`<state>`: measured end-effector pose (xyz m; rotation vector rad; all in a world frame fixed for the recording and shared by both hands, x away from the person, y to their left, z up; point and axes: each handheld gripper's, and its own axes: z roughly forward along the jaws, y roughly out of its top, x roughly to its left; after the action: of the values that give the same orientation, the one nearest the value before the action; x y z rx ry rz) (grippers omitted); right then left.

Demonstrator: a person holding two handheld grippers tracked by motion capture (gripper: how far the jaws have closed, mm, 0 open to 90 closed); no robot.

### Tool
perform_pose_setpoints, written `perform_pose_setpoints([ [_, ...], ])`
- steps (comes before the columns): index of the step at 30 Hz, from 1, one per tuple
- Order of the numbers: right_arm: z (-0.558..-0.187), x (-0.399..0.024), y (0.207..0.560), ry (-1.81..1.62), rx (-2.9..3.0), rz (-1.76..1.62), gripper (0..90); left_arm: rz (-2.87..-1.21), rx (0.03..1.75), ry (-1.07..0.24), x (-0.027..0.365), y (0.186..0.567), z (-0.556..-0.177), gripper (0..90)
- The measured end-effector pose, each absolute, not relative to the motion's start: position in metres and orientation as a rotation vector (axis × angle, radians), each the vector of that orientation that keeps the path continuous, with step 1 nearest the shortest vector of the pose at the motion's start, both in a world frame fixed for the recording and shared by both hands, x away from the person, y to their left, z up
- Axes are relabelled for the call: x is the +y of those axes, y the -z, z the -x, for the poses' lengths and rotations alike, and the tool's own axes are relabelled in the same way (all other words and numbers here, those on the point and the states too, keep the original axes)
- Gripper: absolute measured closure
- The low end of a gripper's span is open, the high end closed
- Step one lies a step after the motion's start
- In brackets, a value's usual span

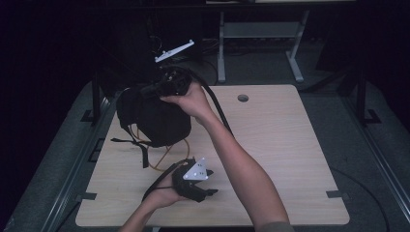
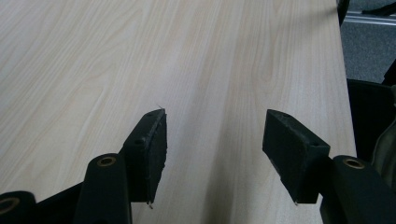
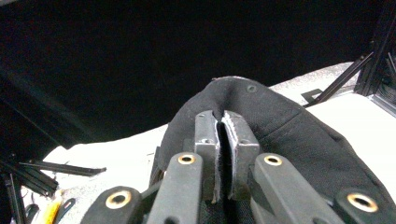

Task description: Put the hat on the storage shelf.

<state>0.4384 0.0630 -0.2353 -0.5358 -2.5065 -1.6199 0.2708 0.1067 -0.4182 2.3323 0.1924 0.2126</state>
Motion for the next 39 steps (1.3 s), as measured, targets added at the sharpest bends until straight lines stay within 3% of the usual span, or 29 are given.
perform_pose_setpoints([
  [18,-0.432,0.083,0.236,1.711,-2.655,0.532,83.5,-2.328,0.202,-0.205,0.105,0.419,-0.269,39.8],
  [22,-0.432,0.087,0.237,1.700,-2.665,0.521,77.2,-2.348,0.181,-0.206,0.106,0.419,-0.271,39.6],
  [23,-0.431,0.087,0.236,1.695,-2.677,0.534,70.2,-2.341,0.190,-0.202,0.106,0.420,-0.270,39.3],
  [39,-0.430,0.058,0.234,1.652,-2.677,0.558,52.1,-2.336,0.235,-0.232,0.112,0.421,-0.273,36.8],
])
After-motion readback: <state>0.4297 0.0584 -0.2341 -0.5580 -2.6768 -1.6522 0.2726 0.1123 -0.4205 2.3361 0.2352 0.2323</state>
